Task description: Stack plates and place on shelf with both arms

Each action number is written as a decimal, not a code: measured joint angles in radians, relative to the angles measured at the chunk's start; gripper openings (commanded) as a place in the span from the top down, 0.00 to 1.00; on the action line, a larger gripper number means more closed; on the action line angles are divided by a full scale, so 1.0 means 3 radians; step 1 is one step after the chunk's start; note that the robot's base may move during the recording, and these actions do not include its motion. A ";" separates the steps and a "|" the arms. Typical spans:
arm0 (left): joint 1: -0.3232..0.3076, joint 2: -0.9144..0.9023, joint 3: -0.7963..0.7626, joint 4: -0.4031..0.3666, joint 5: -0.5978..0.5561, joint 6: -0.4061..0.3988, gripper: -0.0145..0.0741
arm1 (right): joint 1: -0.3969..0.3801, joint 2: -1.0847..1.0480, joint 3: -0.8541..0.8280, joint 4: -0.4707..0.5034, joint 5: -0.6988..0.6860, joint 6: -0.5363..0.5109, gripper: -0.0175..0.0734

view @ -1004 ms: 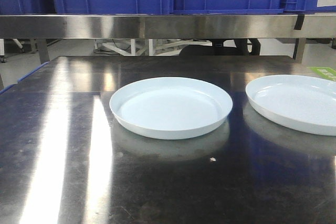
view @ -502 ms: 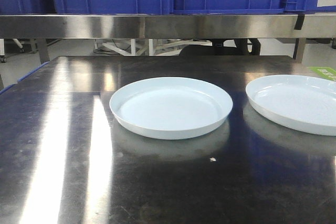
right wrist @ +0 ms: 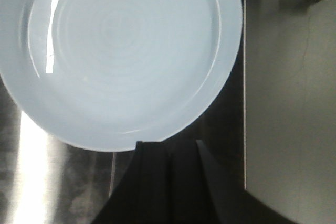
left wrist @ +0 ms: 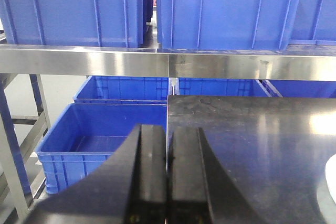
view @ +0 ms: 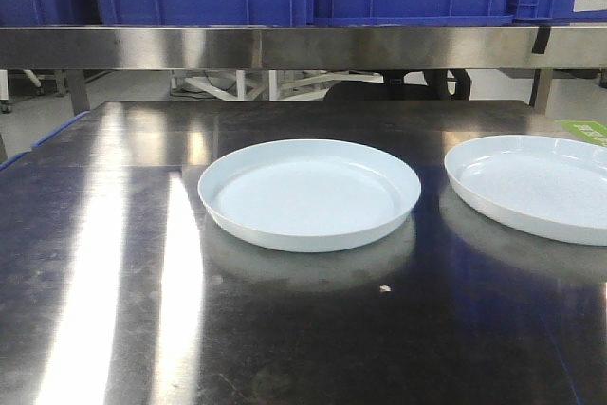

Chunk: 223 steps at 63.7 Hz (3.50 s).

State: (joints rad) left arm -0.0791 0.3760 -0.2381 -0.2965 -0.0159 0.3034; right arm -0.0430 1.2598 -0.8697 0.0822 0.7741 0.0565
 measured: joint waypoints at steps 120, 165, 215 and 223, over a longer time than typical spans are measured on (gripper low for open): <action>0.0000 0.0000 0.0000 0.0000 0.0000 0.0000 0.75 | -0.0537 0.1800 -0.1543 0.0198 0.0661 -0.0503 0.42; 0.0000 0.0000 0.0000 0.0000 0.0000 0.0000 0.75 | -0.0472 0.1979 -0.1543 0.0239 0.0690 -0.0518 0.42; 0.0000 0.0000 0.0000 0.0000 0.0000 0.0001 0.75 | -0.0543 0.1965 -0.1873 0.0351 0.0917 -0.0524 0.75; 0.0000 0.0000 0.0000 0.0000 0.0000 0.0001 0.75 | -0.0625 0.1859 -0.1911 0.0508 0.0966 -0.0524 0.75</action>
State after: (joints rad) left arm -0.0791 0.3760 -0.2381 -0.2965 -0.0159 0.3038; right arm -0.2305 1.8176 -1.4430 0.2346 1.0640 -0.1007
